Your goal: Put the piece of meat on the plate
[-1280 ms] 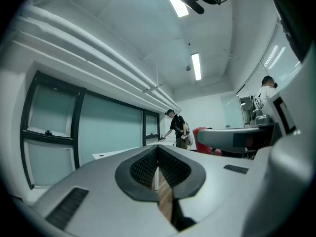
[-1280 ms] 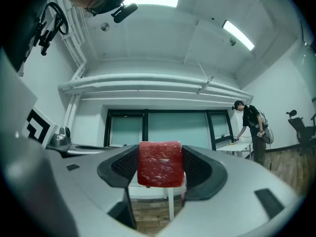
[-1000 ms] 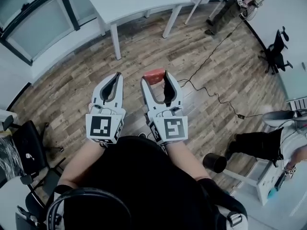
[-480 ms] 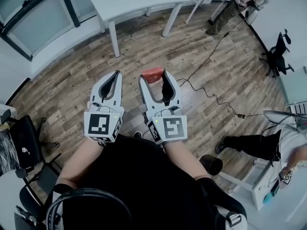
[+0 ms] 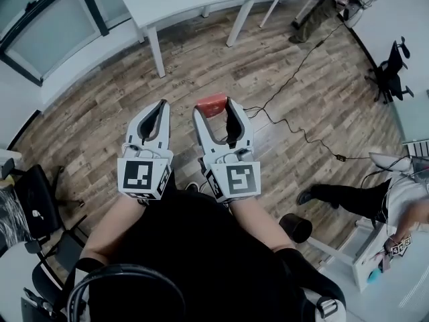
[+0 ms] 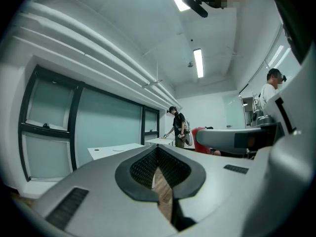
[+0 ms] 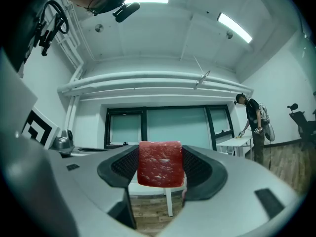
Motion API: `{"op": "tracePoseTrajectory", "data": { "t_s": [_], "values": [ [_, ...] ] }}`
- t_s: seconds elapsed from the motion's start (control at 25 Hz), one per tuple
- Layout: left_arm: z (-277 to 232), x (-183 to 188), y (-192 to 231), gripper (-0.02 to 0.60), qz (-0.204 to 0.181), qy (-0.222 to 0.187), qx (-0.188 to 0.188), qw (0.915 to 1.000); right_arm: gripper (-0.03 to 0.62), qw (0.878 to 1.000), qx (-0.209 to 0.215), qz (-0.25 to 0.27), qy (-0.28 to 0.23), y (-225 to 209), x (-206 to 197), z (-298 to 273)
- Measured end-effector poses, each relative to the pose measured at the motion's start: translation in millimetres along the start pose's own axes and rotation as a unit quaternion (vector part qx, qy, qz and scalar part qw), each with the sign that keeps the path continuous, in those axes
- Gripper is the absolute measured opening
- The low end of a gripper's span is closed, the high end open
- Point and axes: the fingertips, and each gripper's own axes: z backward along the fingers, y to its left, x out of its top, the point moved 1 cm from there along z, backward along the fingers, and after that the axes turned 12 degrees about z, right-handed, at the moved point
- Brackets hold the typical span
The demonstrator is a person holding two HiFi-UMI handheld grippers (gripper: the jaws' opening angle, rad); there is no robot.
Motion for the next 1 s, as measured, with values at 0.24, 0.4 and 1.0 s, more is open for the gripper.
{"op": "tracePoseTrajectory", "data": {
  "t_s": [0.24,0.4,1.0],
  "values": [
    [-36,1,31,0.003,0.005,0.007,-0.014,0.9999,0.278,1.0,-0.013,0.01,0.016,-6,-8,-40],
    [-70,5,61,0.003,0.013,0.013,-0.022,0.9996,0.278,1.0,-0.017,0.004,0.026,-10,-15,-83],
    [-149,36,164,0.003,0.019,0.012,-0.059,0.998,0.278,0.999,-0.029,-0.003,0.029,7,-17,-216]
  ]
}}
